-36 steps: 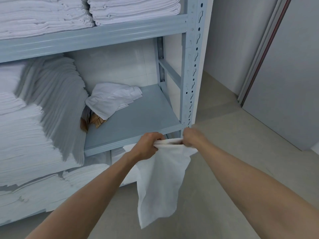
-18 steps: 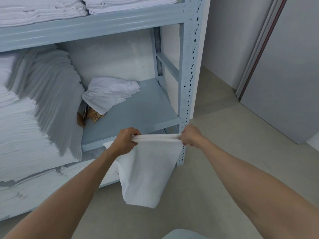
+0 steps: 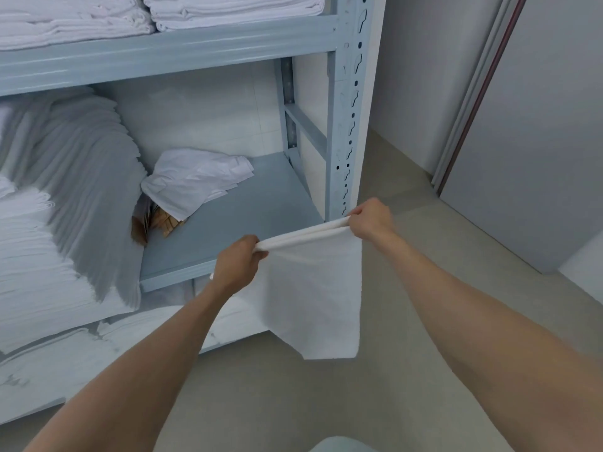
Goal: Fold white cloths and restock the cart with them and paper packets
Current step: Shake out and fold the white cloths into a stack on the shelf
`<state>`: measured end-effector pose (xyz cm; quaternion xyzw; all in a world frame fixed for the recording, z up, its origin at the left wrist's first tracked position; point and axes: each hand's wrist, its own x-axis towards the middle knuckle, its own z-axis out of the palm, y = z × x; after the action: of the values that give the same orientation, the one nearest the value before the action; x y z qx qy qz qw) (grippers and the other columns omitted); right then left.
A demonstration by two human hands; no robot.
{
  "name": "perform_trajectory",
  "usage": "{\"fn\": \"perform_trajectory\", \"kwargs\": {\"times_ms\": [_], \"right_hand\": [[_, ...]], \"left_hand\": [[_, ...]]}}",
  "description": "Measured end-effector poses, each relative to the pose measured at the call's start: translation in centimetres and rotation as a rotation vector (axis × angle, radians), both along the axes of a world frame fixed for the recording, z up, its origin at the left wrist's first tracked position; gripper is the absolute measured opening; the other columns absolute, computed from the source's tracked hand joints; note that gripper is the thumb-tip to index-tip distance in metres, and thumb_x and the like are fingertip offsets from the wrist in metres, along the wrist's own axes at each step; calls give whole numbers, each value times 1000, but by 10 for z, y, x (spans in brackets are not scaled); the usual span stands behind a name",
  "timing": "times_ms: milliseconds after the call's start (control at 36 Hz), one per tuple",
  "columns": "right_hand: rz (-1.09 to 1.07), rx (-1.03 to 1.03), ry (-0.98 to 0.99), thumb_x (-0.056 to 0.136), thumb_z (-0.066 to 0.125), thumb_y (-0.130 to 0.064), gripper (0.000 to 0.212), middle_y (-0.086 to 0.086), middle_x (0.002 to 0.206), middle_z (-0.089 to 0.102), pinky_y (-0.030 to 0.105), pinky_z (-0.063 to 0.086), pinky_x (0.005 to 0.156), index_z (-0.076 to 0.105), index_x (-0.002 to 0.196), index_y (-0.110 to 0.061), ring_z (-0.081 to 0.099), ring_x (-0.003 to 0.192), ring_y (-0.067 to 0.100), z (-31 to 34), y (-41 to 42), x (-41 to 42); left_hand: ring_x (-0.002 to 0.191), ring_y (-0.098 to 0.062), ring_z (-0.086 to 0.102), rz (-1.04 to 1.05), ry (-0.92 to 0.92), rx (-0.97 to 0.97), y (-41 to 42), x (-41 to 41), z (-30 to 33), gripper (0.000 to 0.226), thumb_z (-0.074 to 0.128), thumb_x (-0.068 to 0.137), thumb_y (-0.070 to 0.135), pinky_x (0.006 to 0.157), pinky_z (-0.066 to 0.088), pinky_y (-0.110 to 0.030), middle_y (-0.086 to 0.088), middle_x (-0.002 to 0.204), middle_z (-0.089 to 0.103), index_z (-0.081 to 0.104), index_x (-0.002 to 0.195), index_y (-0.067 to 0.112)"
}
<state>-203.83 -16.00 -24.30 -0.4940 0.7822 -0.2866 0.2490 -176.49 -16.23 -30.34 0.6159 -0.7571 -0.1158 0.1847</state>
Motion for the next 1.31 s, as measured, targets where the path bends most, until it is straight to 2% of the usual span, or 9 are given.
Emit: {"fn": "perform_trajectory", "kwargs": {"times_ms": [278, 389, 500, 583, 722, 861, 1028, 1167, 1306], "right_hand": [[-300, -33, 190, 82, 53, -11, 9, 15, 96, 70, 31, 46, 70, 60, 75, -11, 64, 83, 33, -4, 15, -38], [154, -281, 35, 93, 59, -29, 25, 14, 101, 69, 37, 53, 86, 76, 105, -16, 61, 92, 28, 0, 7, 0], [613, 54, -49, 77, 74, -59, 69, -7, 120, 64, 30, 50, 87, 55, 136, -30, 61, 105, 14, 1, 10, 48], [657, 17, 279, 82, 75, -40, 44, -1, 109, 67, 32, 43, 68, 59, 121, -27, 64, 94, 23, -20, 11, 73], [604, -203, 271, 95, 61, -32, 13, 7, 89, 70, 32, 31, 63, 65, 90, -20, 62, 84, 32, -31, 17, 109], [676, -307, 307, 97, 59, -30, 18, 9, 88, 71, 31, 28, 63, 70, 92, -16, 62, 80, 33, -15, 13, 143], [763, -301, 396, 98, 57, -31, 21, 7, 87, 70, 32, 25, 65, 68, 91, -15, 61, 81, 32, 10, 7, 170], [788, -302, 455, 98, 57, -31, 26, 2, 71, 57, 33, 24, 61, 58, 74, -19, 53, 72, 29, 33, 3, 169], [759, -346, 525, 98, 56, -31, 29, -4, 65, 47, 32, 18, 56, 59, 74, -15, 45, 67, 23, 63, -1, 156]], "left_hand": [[93, -31, 62, -299, -122, -171, -6, -58, 37, 20, 54, 101, 25, 73, 48, -39, -3, 105, 62, 66, 108, 12], [96, -31, 61, -321, -116, -162, -8, -56, 43, 19, 58, 99, 24, 70, 45, -36, -3, 105, 65, 69, 107, 13], [89, -28, 63, -337, -90, -137, -10, -35, 53, 16, 65, 93, 24, 63, 29, -30, -2, 95, 68, 76, 102, 16], [86, -25, 64, -331, -64, -120, -7, -15, 61, 18, 71, 90, 29, 61, 29, -28, 0, 93, 72, 79, 102, 19], [78, -21, 65, -237, -69, -167, 1, 22, 68, 20, 79, 79, 41, 61, 39, -31, 3, 84, 74, 79, 90, 24], [78, -17, 58, 7, 116, -374, 11, 70, 57, 51, 88, 60, 52, 73, 38, -30, 5, 79, 66, 74, 97, 20], [102, -5, 57, 319, 685, -115, 20, 105, 37, 97, 95, 57, 42, 92, 49, -31, 8, 113, 55, 42, 136, 22], [104, -13, 66, 437, 1051, 33, 31, 110, 6, 85, 92, 53, 48, 82, 58, -32, 5, 117, 65, 51, 124, 26], [93, -10, 70, 415, 1059, 176, 32, 101, -13, 65, 93, 49, 52, 70, 58, -25, 13, 101, 74, 64, 104, 33]]}}
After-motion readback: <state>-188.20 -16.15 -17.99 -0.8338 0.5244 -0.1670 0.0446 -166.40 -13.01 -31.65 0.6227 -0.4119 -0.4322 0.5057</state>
